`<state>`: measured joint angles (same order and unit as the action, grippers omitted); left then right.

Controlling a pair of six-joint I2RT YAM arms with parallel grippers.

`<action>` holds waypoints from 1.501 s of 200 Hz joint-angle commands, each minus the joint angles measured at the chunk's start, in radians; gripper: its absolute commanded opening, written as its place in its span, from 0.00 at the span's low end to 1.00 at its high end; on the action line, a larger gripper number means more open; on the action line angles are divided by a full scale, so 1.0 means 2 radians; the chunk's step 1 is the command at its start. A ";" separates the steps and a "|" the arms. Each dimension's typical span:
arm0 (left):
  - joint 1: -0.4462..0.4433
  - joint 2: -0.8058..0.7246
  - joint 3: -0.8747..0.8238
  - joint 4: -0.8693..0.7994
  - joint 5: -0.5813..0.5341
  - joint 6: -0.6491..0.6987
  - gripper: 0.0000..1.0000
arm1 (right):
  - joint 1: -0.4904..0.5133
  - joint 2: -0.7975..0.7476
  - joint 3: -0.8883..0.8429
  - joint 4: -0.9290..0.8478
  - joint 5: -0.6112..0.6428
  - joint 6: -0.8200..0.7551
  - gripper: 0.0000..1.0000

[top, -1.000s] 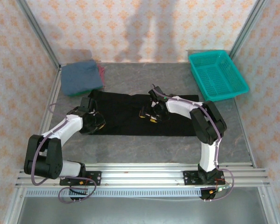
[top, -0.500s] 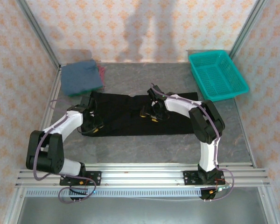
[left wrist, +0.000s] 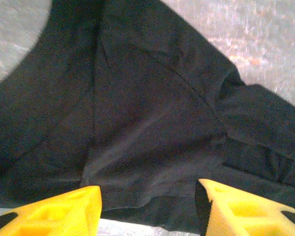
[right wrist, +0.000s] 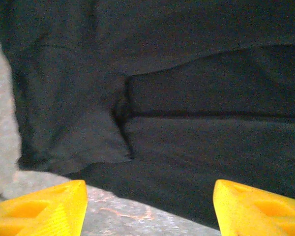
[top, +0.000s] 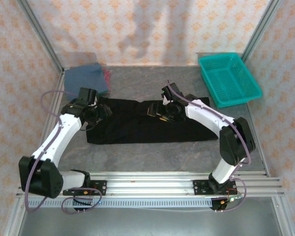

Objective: Fold and stack the t-shirts

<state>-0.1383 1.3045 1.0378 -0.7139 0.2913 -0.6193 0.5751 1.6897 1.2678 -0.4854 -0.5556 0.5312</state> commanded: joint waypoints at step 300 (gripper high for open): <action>0.009 0.186 0.115 0.006 -0.074 0.031 0.55 | 0.103 0.037 0.071 -0.072 0.118 0.128 0.56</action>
<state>-0.1276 1.8034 1.1923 -0.6888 0.0711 -0.5735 0.8009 1.8927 1.3617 -0.5949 -0.3035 0.8257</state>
